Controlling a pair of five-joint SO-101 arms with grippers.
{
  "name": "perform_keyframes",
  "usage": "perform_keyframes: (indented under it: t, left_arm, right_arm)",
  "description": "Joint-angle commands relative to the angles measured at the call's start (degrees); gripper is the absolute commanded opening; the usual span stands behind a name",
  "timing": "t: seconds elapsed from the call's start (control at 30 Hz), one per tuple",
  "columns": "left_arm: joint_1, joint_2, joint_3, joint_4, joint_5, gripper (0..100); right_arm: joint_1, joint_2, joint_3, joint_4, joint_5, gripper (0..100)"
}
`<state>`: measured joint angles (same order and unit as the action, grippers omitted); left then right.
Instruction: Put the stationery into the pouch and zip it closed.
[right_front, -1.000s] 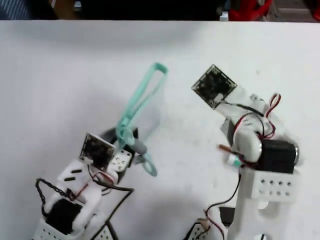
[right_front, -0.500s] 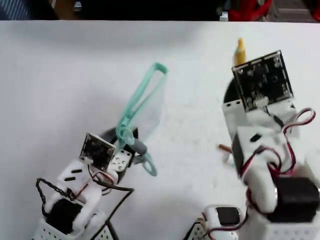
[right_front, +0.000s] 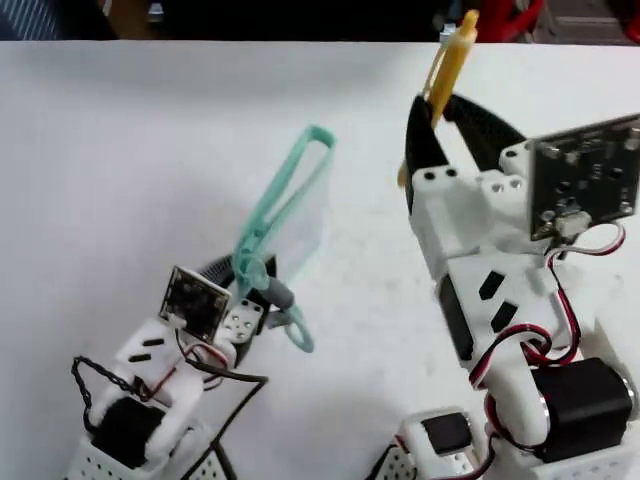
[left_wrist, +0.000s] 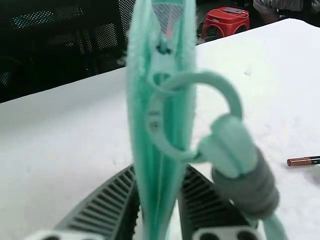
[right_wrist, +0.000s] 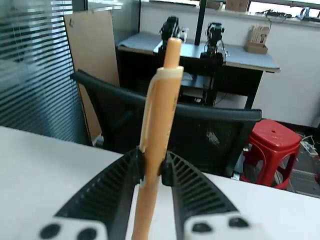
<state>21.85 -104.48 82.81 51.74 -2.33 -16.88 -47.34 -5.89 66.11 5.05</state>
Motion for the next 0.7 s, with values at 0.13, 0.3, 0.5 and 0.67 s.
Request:
perform_keyframes:
  t: [0.13, 0.3, 0.5, 0.67]
  left_arm:
    - [-0.5, 0.3, 0.2, -1.1, -0.7, 9]
    - [-0.5, 0.3, 0.2, -1.1, -0.7, 9]
    - [-0.5, 0.3, 0.2, -1.1, -0.7, 9]
    - [-0.5, 0.3, 0.2, -1.1, -0.7, 9]
  right_arm:
    - [-3.2, 0.1, 6.0, -8.0, -0.6, 1.8]
    - [-5.2, 0.0, 6.2, -8.7, -0.6, 1.8]
    - [-5.1, 0.1, 6.6, -8.5, -0.6, 1.8]
    - [-5.1, 0.1, 6.5, -8.7, -0.6, 1.8]
